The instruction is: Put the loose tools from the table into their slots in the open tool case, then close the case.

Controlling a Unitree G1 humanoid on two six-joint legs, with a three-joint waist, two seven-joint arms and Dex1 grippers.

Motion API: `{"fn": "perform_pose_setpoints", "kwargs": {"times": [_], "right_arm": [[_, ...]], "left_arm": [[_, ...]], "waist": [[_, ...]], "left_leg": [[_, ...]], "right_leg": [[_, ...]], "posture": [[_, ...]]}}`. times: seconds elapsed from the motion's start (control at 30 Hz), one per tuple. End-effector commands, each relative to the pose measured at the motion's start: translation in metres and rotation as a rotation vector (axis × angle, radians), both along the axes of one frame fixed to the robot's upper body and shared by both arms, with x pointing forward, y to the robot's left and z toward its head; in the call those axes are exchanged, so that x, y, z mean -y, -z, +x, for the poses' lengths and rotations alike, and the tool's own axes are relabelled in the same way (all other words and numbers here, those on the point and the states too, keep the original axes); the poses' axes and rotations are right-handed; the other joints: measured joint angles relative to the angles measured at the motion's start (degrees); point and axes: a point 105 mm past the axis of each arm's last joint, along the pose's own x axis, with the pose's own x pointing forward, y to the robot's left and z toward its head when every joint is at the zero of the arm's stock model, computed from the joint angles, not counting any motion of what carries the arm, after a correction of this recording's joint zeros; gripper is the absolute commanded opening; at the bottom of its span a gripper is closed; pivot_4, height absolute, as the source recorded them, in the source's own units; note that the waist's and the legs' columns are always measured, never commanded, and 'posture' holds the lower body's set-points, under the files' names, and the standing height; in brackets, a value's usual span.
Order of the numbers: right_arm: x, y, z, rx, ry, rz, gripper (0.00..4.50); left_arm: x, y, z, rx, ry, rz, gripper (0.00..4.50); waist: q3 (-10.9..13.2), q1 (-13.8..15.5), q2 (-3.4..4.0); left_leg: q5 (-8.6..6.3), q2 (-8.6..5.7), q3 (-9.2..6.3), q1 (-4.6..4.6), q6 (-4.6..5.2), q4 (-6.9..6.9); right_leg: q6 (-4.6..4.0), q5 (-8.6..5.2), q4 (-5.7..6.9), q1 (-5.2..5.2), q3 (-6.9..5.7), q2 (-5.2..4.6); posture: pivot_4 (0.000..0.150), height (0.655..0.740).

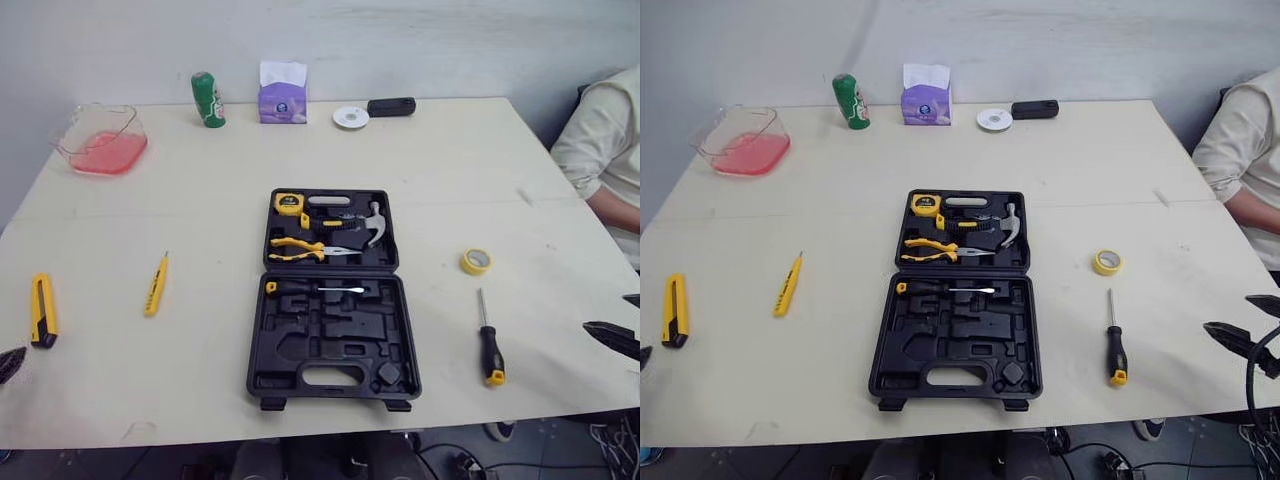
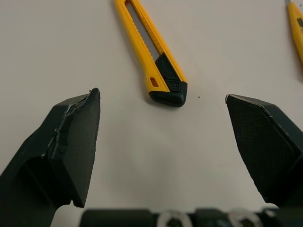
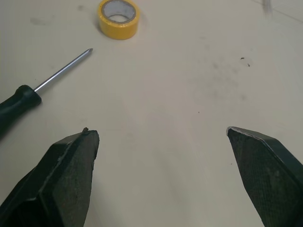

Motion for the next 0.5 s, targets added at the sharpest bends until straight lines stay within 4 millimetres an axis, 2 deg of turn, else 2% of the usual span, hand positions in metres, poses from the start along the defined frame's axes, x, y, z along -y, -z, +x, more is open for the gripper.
{"fn": "perform_pose_setpoints", "kwargs": {"times": [0.03, 0.07, 0.13, 0.2, 0.3, 0.33, 0.4, 0.5], "right_arm": [[-0.006, -0.012, 0.002, 0.041, -0.024, -0.03, 4.5], [-0.01, -0.012, 0.002, 0.047, -0.032, -0.026, 4.5], [-0.035, -0.015, -0.002, 0.067, -0.068, 0.017, 4.5], [-0.052, -0.014, -0.006, 0.072, -0.076, 0.049, 4.5], [-0.074, -0.009, -0.012, 0.079, -0.043, 0.08, 4.5], [-0.089, -0.005, -0.015, 0.081, -0.044, 0.103, 4.5], [-0.112, -0.001, -0.024, 0.073, -0.04, 0.124, 4.5], [-0.133, 0.006, -0.033, 0.066, 0.01, 0.156, 4.5]], "left_arm": [[0.027, -0.02, 0.023, 0.064, 0.135, 0.03, 4.45], [0.038, -0.024, 0.031, 0.077, 0.184, 0.024, 4.45], [0.093, -0.043, 0.057, 0.11, 0.449, -0.001, 4.45], [0.135, -0.054, 0.068, 0.115, 0.64, -0.018, 4.45], [0.179, -0.065, 0.079, 0.153, 0.81, -0.073, 4.45], [0.201, -0.069, 0.08, 0.168, 0.916, -0.079, 4.45], [0.234, -0.077, 0.076, 0.185, 1.084, -0.079, 4.45], [0.266, -0.09, 0.073, 0.222, 1.246, -0.115, 4.45]], "waist": [[0.01, -0.08, 0.01], [0.01, -0.07, 0.02], [0.04, 0.2, 0.06], [0.05, 0.76, 0.09], [0.06, 0.75, 0.4], [0.09, 0.74, 0.48], [0.11, 0.83, 0.49], [0.15, 0.36, 0.51]], "left_leg": [[0.0, 0.03, -0.01, 0.0, -0.02, 0.0], [-0.01, 0.04, -0.02, 0.0, -0.05, -0.01], [0.0, 0.05, -0.04, -0.01, -0.08, -0.02], [0.03, 0.05, -0.16, -0.02, -0.18, 0.0], [0.03, 0.02, -0.05, 0.03, -0.21, -0.02], [0.01, 0.02, -0.01, 0.06, -0.25, -0.01], [0.17, 0.04, -0.01, 0.06, -0.52, -0.03], [0.34, 0.06, 0.05, 0.09, -0.62, -0.02]], "right_leg": [[0.03, 0.02, 0.02, 0.0, 0.05, 0.0], [0.25, 0.15, 0.03, 0.0, 0.1, 0.01], [0.58, 0.33, 0.06, 0.0, 0.11, 0.02], [0.58, 0.33, 0.24, 0.01, 0.05, 0.01], [0.59, 0.34, 0.34, -0.01, 0.2, 0.01], [0.6, 0.34, 0.35, -0.01, 0.23, 0.04], [0.57, 0.33, 0.4, -0.03, 0.26, 0.15], [0.55, 0.31, 0.48, -0.06, 0.34, 0.26]], "posture": [[0.15, 0.7244], [0.15, 0.7244], [0.15, 0.7244], [0.15, 0.7244], [0.15, 0.7244], [0.15, 0.7244], [0.15, 0.7244], [0.15, 0.7244]]}}
